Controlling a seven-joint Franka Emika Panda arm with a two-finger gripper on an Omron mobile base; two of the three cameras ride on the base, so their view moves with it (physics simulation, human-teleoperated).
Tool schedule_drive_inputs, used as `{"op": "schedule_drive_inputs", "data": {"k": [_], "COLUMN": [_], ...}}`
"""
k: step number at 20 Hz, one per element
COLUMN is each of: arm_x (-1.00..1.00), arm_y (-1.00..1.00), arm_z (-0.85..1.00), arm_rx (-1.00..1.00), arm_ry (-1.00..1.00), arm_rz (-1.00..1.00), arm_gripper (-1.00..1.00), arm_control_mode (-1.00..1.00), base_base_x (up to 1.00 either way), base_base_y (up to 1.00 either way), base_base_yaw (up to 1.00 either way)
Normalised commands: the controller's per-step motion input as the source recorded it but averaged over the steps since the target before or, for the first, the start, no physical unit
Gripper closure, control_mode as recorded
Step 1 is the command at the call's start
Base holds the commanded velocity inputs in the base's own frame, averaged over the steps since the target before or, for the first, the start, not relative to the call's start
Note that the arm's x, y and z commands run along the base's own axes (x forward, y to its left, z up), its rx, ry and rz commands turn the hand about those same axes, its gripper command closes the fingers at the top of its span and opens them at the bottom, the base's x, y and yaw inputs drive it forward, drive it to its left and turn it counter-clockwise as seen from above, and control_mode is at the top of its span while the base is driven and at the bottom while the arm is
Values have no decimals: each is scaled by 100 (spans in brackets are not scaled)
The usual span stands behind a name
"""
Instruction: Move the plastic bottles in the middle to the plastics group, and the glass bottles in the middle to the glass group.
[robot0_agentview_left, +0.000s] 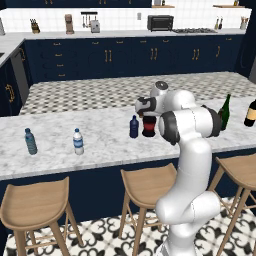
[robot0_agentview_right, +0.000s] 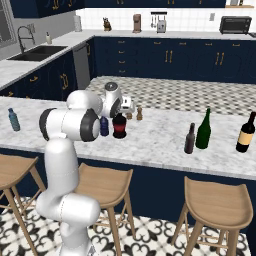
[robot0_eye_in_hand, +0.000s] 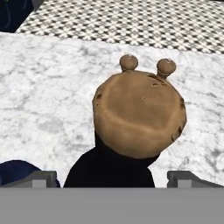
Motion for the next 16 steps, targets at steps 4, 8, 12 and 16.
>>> {"op": "schedule_drive_inputs", "data": {"k": [4,8,12,16], "arm_x": [0,0,0,-2], "arm_y": [0,0,-20,-72], "arm_z": [0,0,3,27], "arm_rx": [0,0,0,0], "arm_ry": [0,0,0,0], "arm_rz": [0,0,0,0], "arm_gripper": [100,100,100,100], "arm_control_mode": [-100,-100,-100,-100], "base_base_x": [0,0,0,0], "base_base_y": [0,0,0,0], "base_base_yaw": [0,0,0,0]}}
